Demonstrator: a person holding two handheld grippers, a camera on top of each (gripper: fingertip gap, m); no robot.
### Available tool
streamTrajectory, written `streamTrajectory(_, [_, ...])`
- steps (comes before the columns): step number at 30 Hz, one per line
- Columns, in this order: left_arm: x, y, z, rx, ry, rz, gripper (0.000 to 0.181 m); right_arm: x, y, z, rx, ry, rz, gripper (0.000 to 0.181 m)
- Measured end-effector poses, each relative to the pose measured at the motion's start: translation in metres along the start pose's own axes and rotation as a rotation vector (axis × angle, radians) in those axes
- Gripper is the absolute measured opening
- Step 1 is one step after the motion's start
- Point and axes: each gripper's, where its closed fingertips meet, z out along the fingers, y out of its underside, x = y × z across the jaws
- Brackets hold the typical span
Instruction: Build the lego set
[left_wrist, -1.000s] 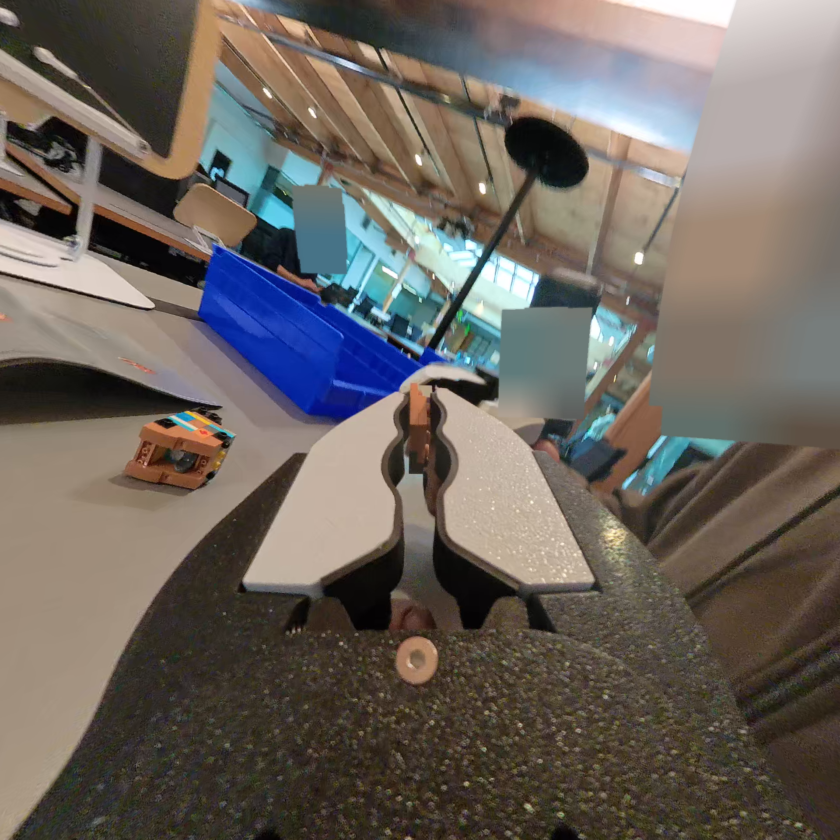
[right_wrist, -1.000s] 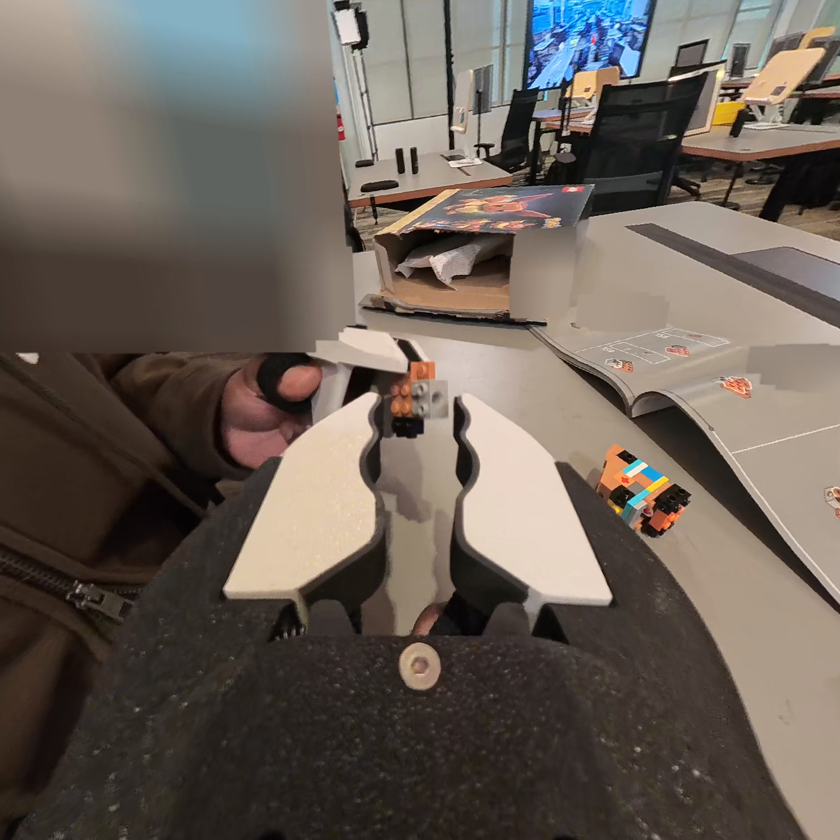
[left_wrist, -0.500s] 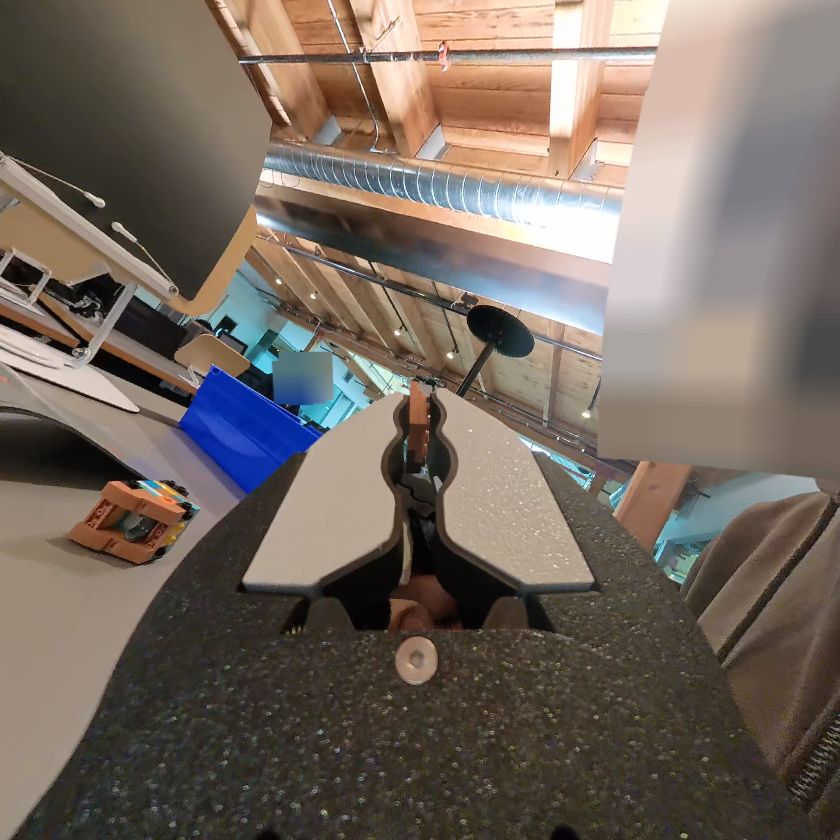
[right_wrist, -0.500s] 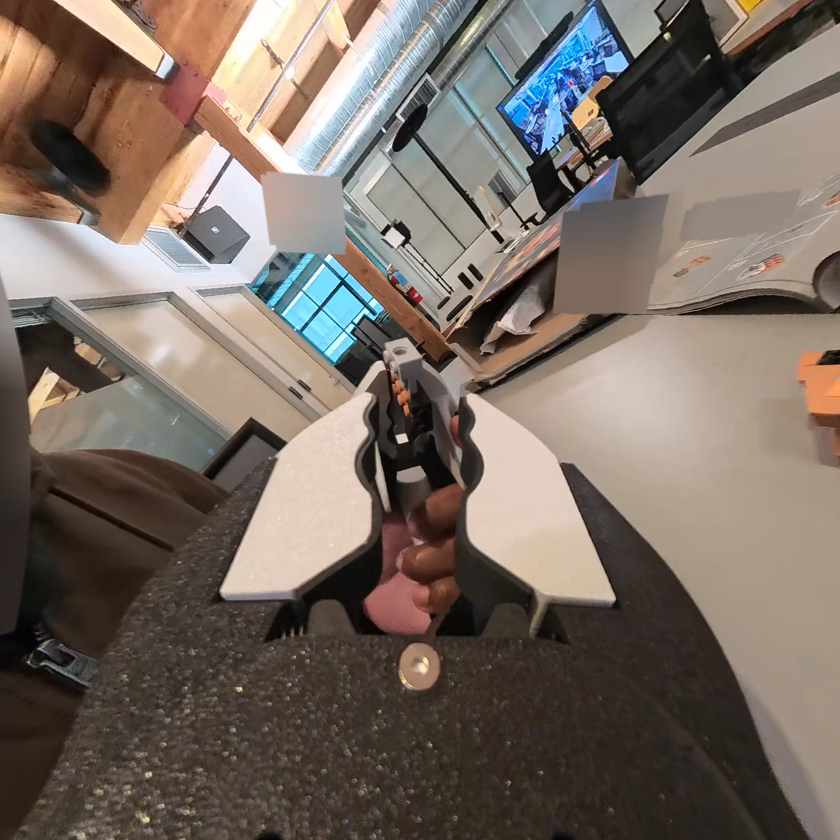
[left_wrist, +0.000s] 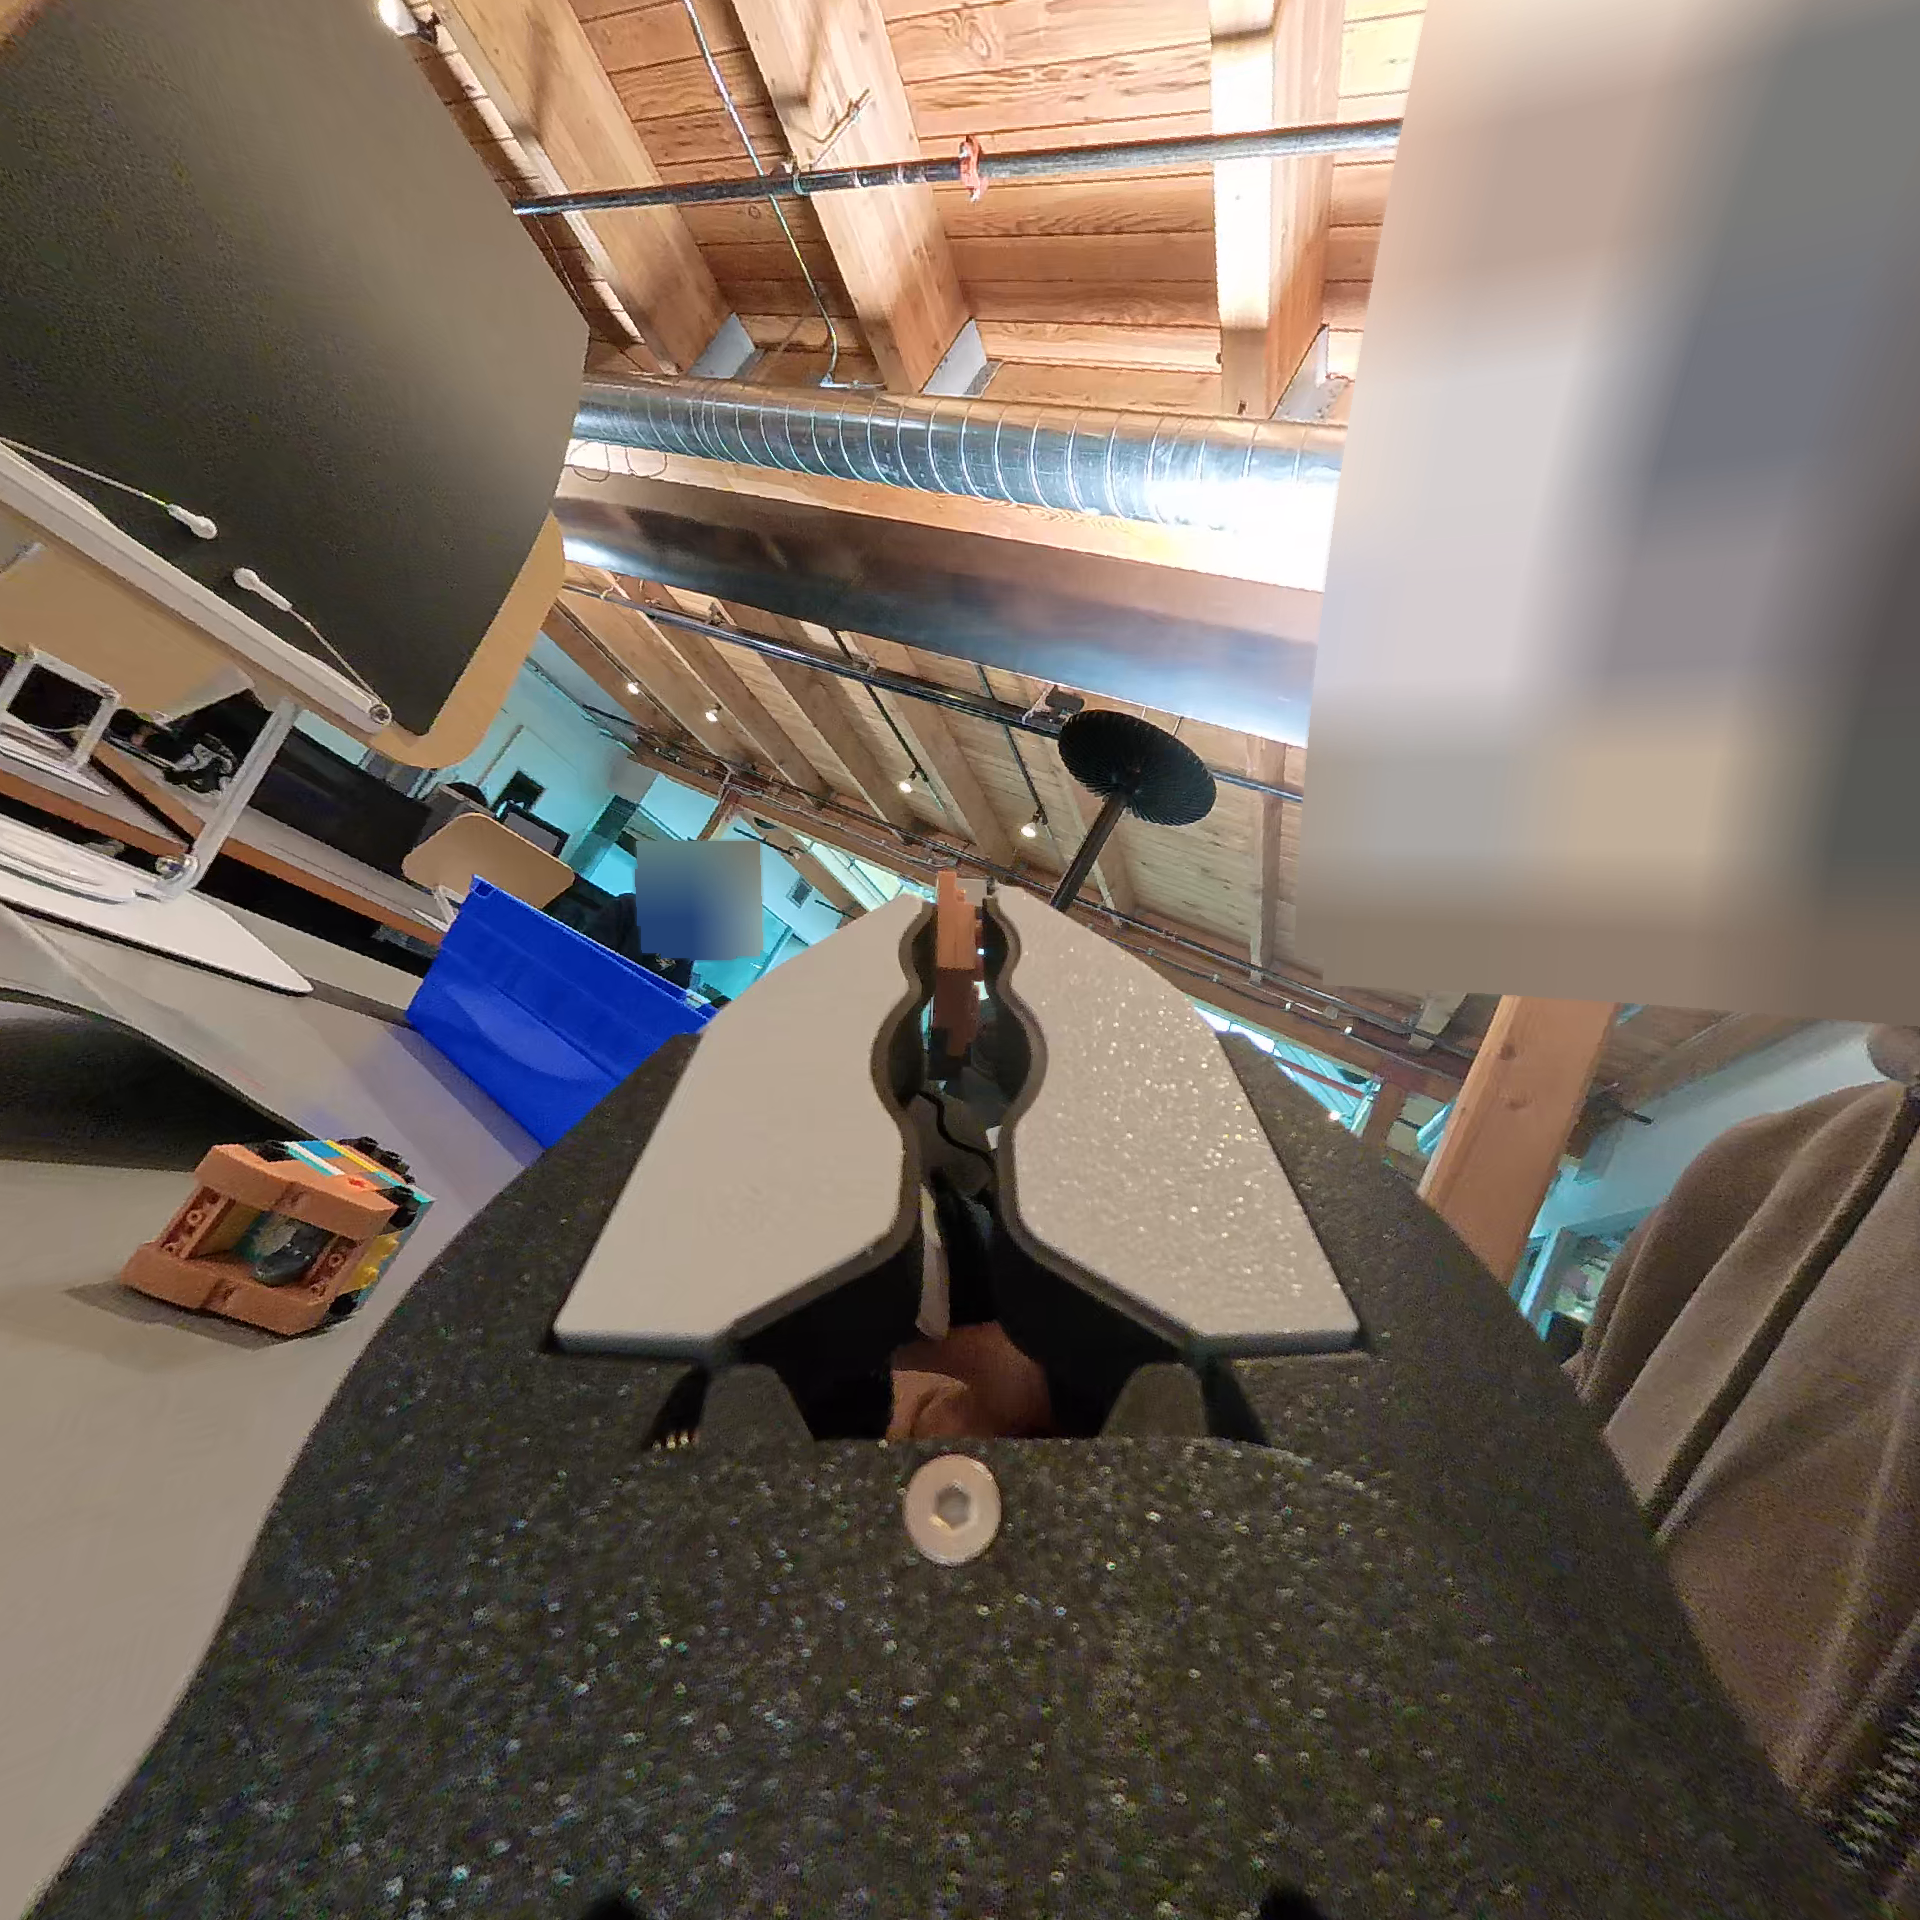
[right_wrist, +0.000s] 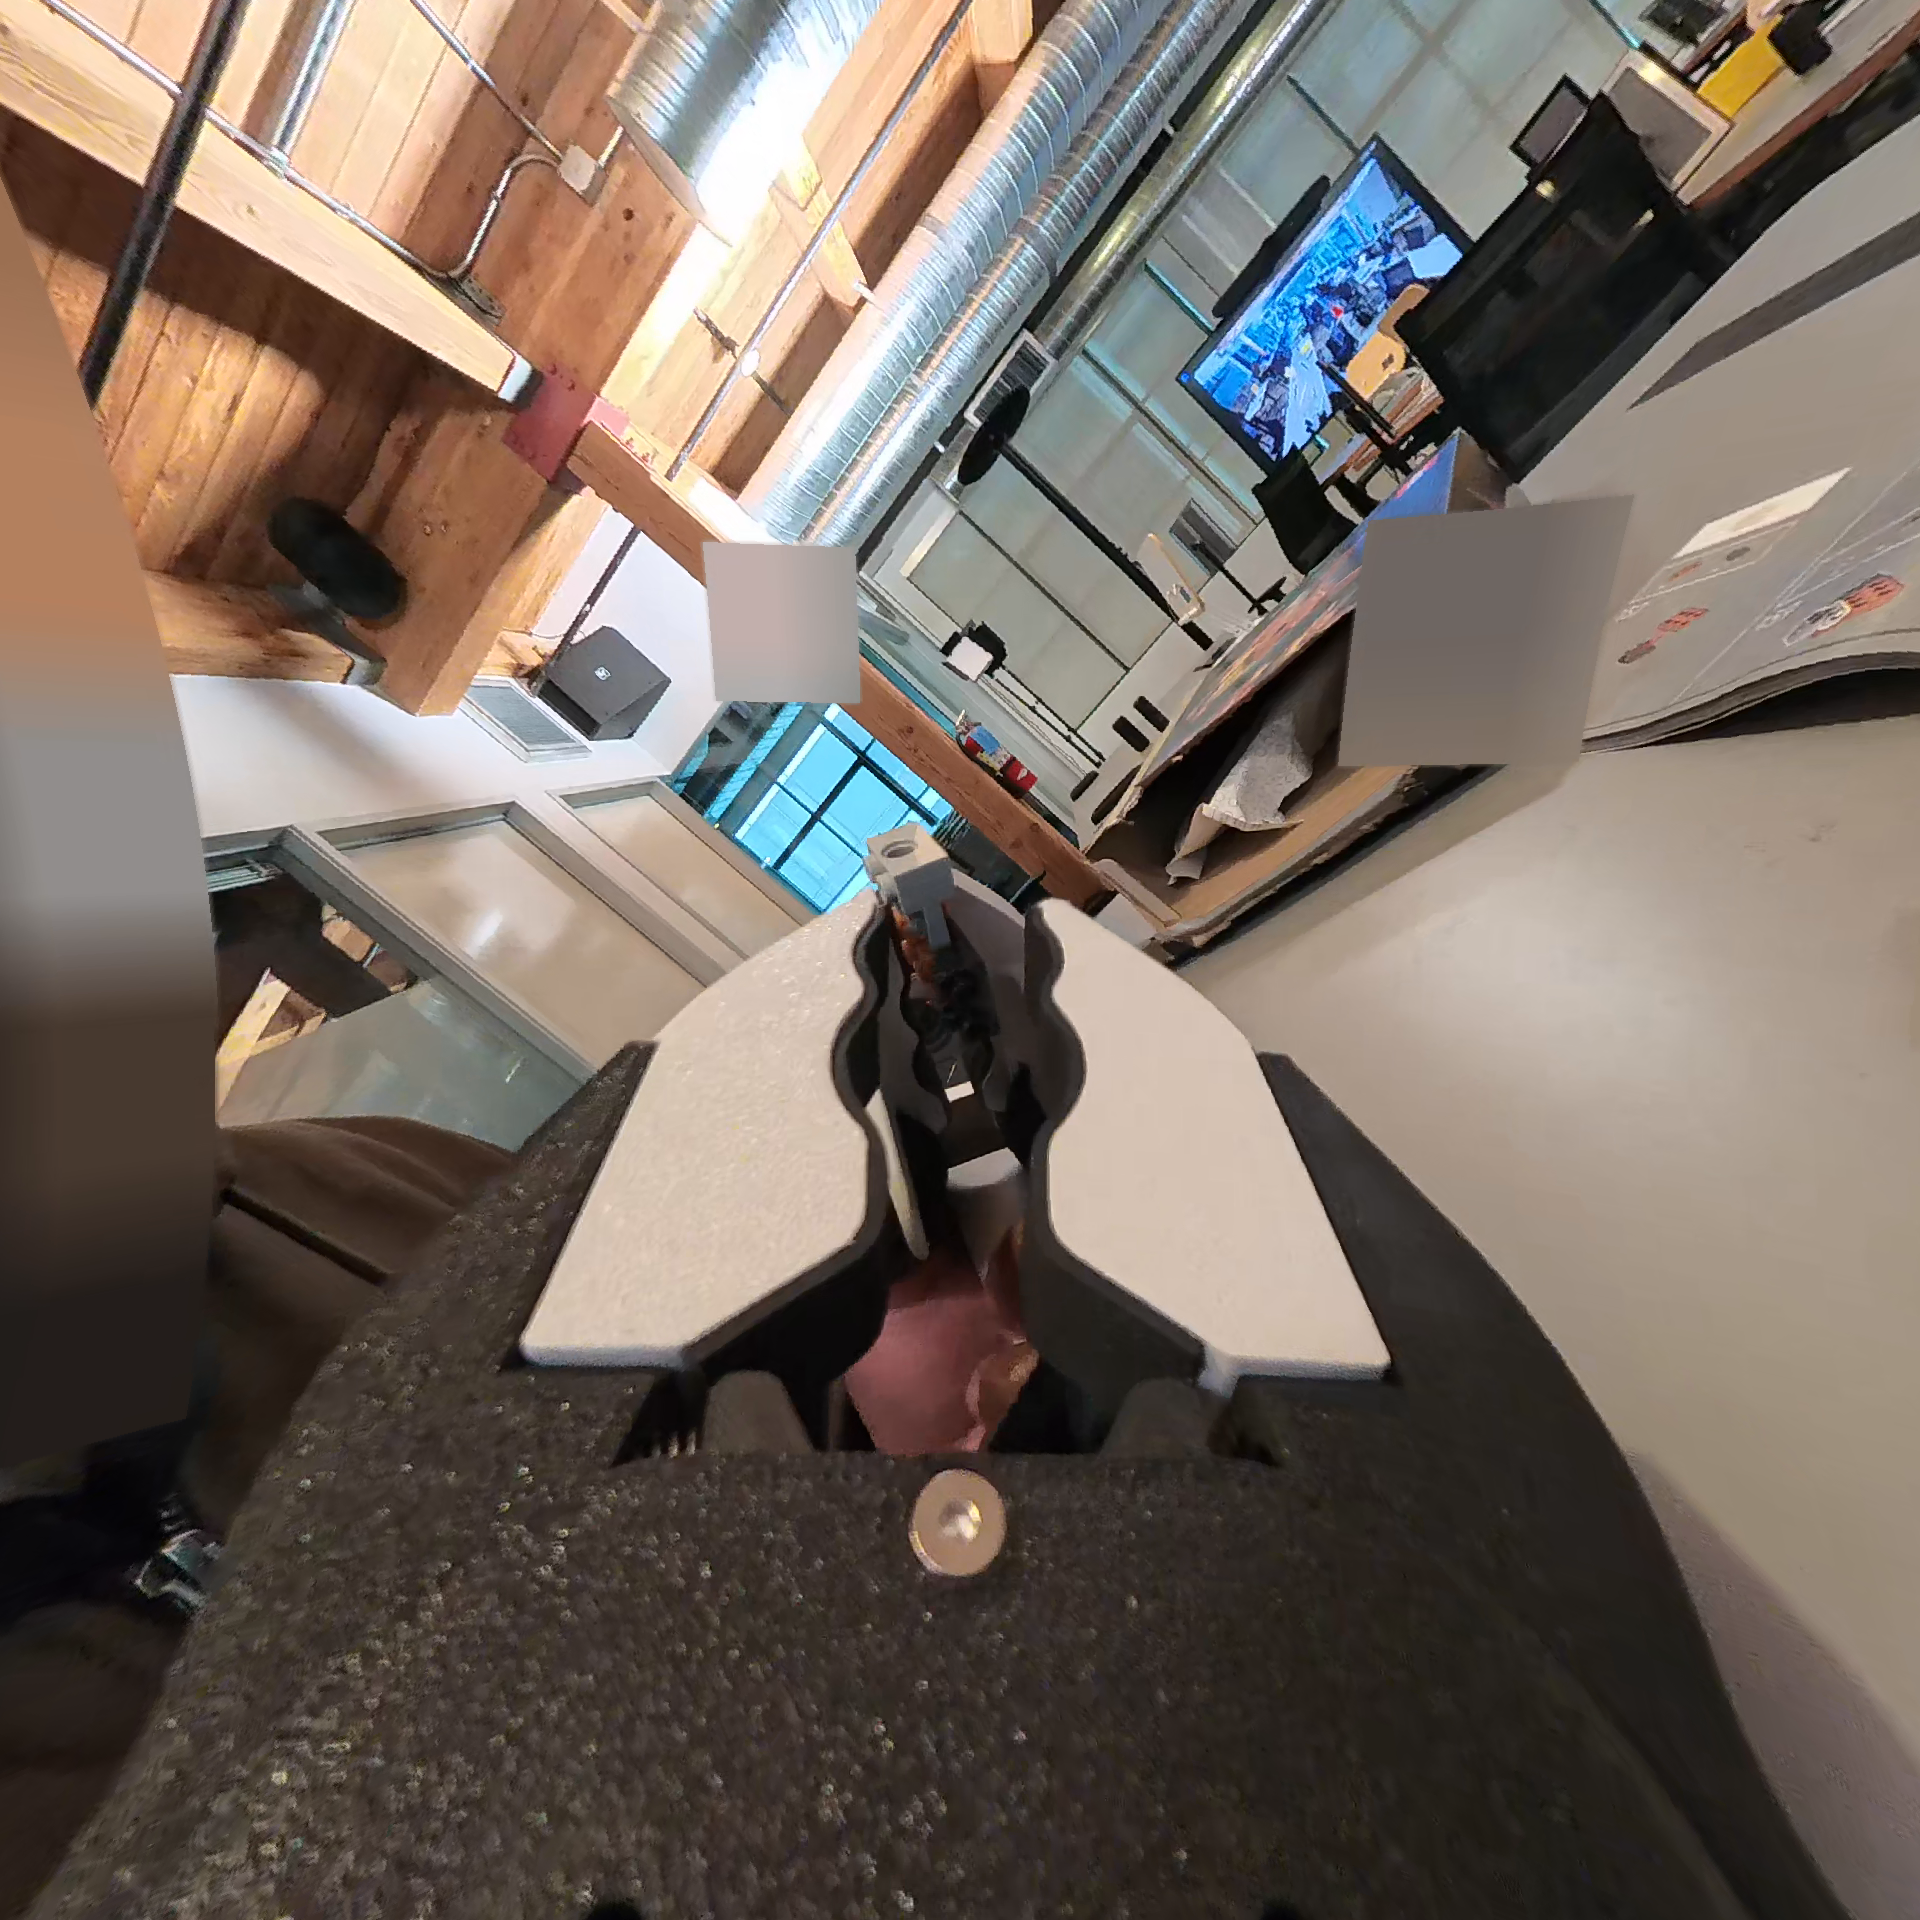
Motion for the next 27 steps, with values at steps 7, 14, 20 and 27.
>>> streamTrajectory(7, [0.0004,0.0009,0.0000,-0.009,-0.021,0.054,0.008,-0.0015,-0.0001,-0.0005,0.033,0.003,-0.009,0.018])
streamTrajectory(14, [0.0016,0.0033,0.0003,-0.038,-0.051,0.145,0.008,-0.0010,-0.0003,-0.0025,0.095,0.008,-0.019,0.018])
streamTrajectory(20, [0.0042,0.0037,0.0013,-0.051,-0.041,0.162,0.008,-0.0040,-0.0006,-0.0039,0.101,0.000,-0.048,0.017])
streamTrajectory(27, [0.0038,0.0049,0.0014,-0.063,-0.043,0.158,0.008,-0.0046,-0.0004,-0.0052,0.100,0.006,-0.082,0.014])
